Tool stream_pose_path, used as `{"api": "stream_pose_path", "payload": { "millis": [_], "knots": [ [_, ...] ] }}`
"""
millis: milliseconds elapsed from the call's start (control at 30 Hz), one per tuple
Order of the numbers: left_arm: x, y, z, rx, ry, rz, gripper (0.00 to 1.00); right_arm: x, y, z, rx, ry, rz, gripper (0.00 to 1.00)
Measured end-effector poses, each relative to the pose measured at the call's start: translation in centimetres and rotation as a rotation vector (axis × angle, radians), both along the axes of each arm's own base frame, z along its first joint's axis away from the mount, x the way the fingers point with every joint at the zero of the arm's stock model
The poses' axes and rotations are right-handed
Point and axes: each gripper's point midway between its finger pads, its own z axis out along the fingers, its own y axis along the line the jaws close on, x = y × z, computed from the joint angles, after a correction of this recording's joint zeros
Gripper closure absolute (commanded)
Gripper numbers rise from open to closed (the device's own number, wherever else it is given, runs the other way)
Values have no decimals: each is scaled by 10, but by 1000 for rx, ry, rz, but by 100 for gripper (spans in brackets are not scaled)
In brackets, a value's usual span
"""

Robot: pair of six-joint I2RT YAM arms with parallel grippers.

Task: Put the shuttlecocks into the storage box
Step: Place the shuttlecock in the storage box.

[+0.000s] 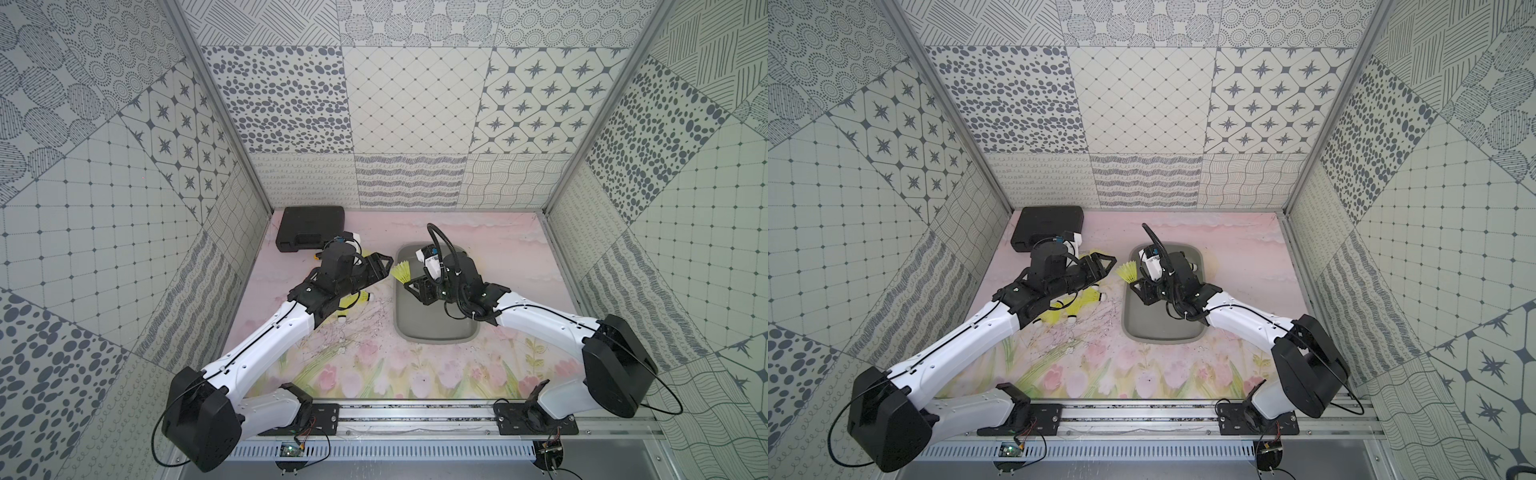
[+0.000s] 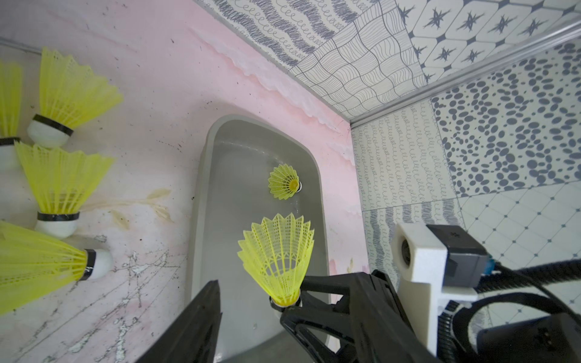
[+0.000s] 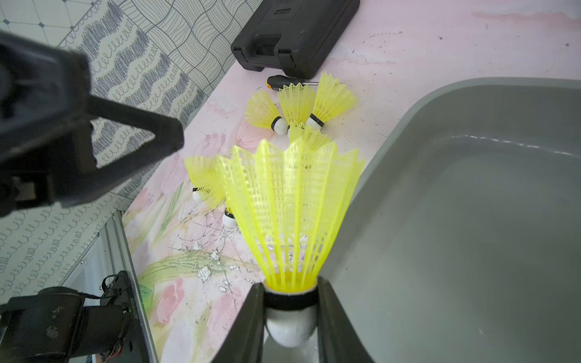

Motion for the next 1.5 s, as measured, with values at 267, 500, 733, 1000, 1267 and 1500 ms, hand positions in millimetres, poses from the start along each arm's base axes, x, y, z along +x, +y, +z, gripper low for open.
{"api": "stream_pose_path", "payload": {
  "millis": [267, 500, 733, 1000, 1267, 1500],
  "knots": [
    [-7, -22, 16, 202, -64, -319, 36, -17, -15, 22, -32, -70, 72, 79],
    [-21, -37, 10, 282, -58, -559, 39, -26, -21, 23, -62, -81, 104, 79],
    [-35, -46, 3, 290, -31, -723, 49, -30, -24, 21, -76, -76, 114, 78],
    [-44, -52, -11, 275, 26, -827, 66, -30, -23, 22, -76, -80, 123, 78],
    [-48, -55, -17, 259, 50, -865, 100, -33, -25, 18, -88, -64, 128, 77],
    [-49, -57, -19, 230, 58, -856, 100, -29, -28, 15, -107, -72, 103, 55]
  ]
}}
